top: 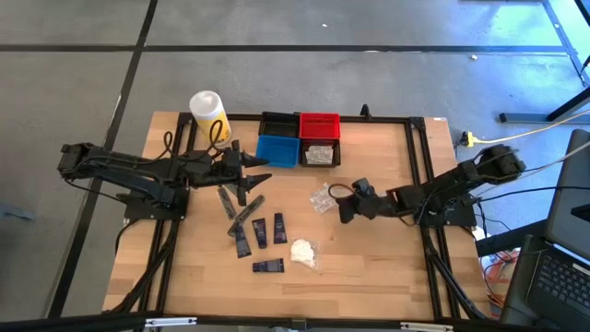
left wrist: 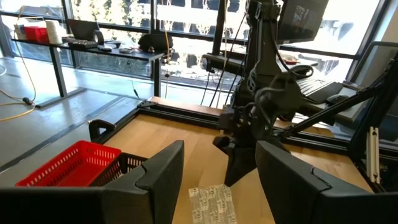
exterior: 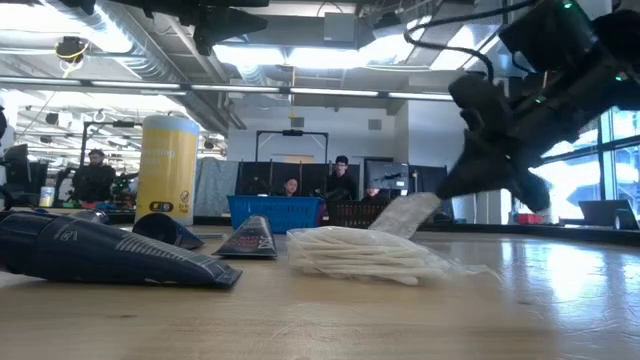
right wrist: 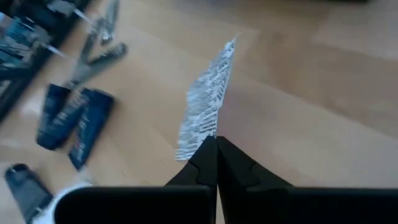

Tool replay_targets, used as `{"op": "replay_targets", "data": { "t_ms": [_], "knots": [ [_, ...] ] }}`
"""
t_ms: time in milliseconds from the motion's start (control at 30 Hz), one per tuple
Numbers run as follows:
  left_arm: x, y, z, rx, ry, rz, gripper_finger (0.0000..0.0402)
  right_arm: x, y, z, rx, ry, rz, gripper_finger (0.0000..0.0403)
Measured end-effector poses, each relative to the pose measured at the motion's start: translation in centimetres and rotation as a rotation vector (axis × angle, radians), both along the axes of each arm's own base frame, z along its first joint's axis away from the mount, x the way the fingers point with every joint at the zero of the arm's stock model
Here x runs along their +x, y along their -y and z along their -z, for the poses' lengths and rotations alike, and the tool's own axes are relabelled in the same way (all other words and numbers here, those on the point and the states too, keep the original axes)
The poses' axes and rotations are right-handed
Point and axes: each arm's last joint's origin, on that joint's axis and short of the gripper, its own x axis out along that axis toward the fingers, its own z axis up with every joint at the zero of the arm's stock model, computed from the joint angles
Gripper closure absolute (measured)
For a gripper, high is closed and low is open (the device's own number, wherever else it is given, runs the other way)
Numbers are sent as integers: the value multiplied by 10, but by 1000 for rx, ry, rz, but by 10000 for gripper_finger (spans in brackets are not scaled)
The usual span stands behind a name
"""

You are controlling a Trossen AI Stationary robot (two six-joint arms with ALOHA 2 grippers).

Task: Pick & Place Travel size toiletries
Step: Put the bandage into the bottom black bin

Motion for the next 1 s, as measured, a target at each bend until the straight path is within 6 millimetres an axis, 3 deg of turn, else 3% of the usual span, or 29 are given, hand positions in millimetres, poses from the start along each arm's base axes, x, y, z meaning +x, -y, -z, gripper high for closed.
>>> {"op": "replay_targets", "data": {
  "t_ms": [367,1000],
  "knots": [
    [0,0,0,0,0,0,206,17,36,-17,-90,146,4,403],
    [0,0,0,0,0,0,206,19,100,-34,-152,306,78,403]
  ]
}}
